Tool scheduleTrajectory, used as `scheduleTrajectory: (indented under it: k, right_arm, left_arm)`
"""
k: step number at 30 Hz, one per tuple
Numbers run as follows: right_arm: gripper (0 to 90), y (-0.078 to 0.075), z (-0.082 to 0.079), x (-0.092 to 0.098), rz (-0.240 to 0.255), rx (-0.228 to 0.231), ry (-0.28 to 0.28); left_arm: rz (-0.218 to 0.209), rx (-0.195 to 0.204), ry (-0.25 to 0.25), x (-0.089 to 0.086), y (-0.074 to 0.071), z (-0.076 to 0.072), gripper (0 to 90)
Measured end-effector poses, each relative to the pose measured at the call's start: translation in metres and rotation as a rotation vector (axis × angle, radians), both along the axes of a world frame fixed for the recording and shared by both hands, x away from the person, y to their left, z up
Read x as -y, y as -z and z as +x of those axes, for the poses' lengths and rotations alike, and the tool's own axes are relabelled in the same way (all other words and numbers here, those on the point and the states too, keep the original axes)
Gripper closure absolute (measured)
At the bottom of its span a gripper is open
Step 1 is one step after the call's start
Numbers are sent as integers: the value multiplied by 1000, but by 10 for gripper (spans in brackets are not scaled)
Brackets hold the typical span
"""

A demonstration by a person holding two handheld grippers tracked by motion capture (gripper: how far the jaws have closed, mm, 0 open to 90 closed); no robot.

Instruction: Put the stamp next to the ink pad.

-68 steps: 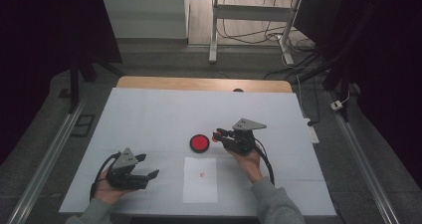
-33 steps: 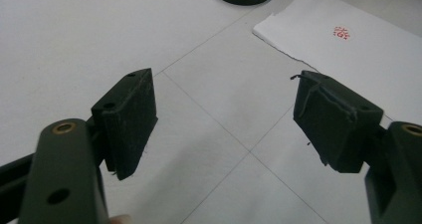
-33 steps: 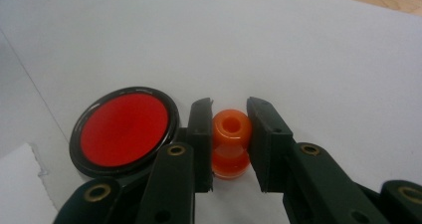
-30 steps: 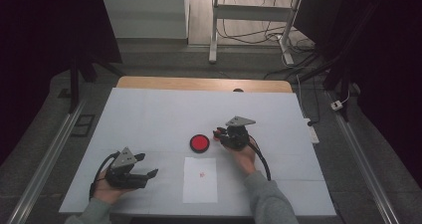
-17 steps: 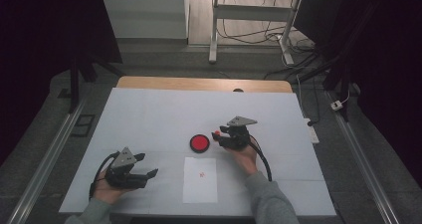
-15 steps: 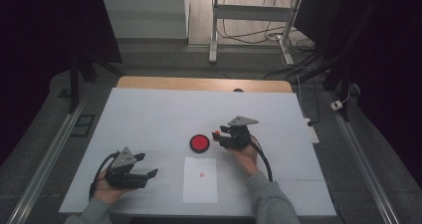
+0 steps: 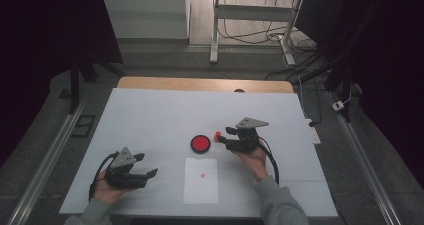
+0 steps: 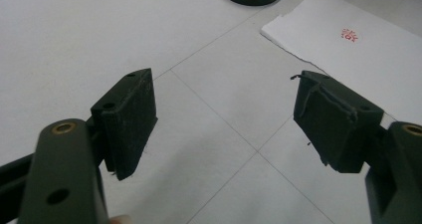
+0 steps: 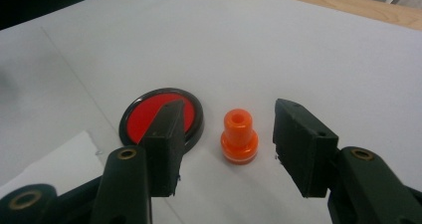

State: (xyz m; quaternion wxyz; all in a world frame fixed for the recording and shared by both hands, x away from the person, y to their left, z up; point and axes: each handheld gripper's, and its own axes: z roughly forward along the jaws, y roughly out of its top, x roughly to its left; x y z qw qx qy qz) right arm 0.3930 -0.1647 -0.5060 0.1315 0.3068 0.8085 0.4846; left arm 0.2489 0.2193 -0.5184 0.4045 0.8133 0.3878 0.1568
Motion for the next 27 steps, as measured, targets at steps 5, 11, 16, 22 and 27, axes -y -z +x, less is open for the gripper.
scheduleTrajectory:
  k: [5, 11, 16, 22, 27]
  right_arm:
    - [448, -5, -14, 10, -8, 15, -13]
    - [446, -10, -28, 29, 5, 33, 4]
    - [445, -14, -39, 46, 9, 44, 16]
    - [445, -13, -54, 70, 2, 57, 45]
    - [443, -10, -71, 91, -21, 59, 57]
  left_arm:
    - [-4, 3, -5, -1, 0, 0, 247]
    - [-3, 1, -6, -2, 0, 0, 246]
    - [-2, -2, -6, -1, 0, 0, 246]
    - [-1, -4, -8, -2, 1, 1, 246]
    - [0, -5, -7, -1, 1, 1, 246]
